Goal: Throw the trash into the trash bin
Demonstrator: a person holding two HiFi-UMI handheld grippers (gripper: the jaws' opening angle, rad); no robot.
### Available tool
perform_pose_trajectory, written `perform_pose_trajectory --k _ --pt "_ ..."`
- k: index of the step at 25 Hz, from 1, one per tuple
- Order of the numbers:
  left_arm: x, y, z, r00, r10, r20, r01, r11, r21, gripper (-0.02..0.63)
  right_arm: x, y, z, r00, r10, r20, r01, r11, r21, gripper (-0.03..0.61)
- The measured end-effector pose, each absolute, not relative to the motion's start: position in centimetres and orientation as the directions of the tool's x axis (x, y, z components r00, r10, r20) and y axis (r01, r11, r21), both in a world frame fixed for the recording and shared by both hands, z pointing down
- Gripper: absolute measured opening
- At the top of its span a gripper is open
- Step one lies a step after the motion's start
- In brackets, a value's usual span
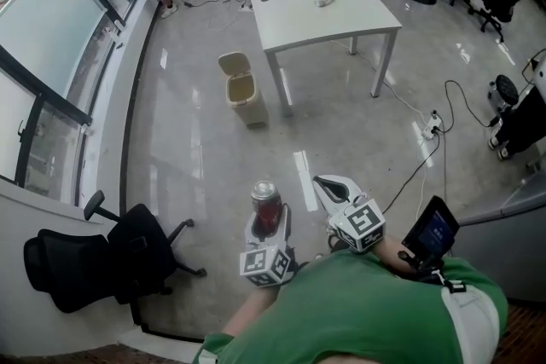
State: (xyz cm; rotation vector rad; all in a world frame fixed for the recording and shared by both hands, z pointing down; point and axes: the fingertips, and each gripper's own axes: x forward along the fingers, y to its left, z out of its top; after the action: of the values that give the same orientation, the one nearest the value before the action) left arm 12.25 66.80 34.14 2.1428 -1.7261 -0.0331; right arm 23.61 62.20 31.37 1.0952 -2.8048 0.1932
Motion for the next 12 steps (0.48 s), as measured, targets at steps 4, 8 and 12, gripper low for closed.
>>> perform_pose_trajectory --k 4,8,12 --pt "12.2 63.7 33.9 0.239 -0.948 0.213 -0.94 -0.171 0.295 0.276 23.8 59.3 31.3 -0.73 -0.666 0.151 -0.68 0.729 -0.074 0.003" --pt "12.7 60.3 33.8 0.241 -0.948 0.208 -0.944 -0.179 0.278 0.276 24.5 56.2 31.3 -0.732 -0.665 0.146 -0.679 0.73 -0.077 0.003" --pt "13.3 57.2 32.9 0.227 -0.952 0.206 -0.947 -0.166 0.275 0.276 24.8 53.2 31.1 -0.742 -0.656 0.142 -0.669 0.74 -0.076 0.003"
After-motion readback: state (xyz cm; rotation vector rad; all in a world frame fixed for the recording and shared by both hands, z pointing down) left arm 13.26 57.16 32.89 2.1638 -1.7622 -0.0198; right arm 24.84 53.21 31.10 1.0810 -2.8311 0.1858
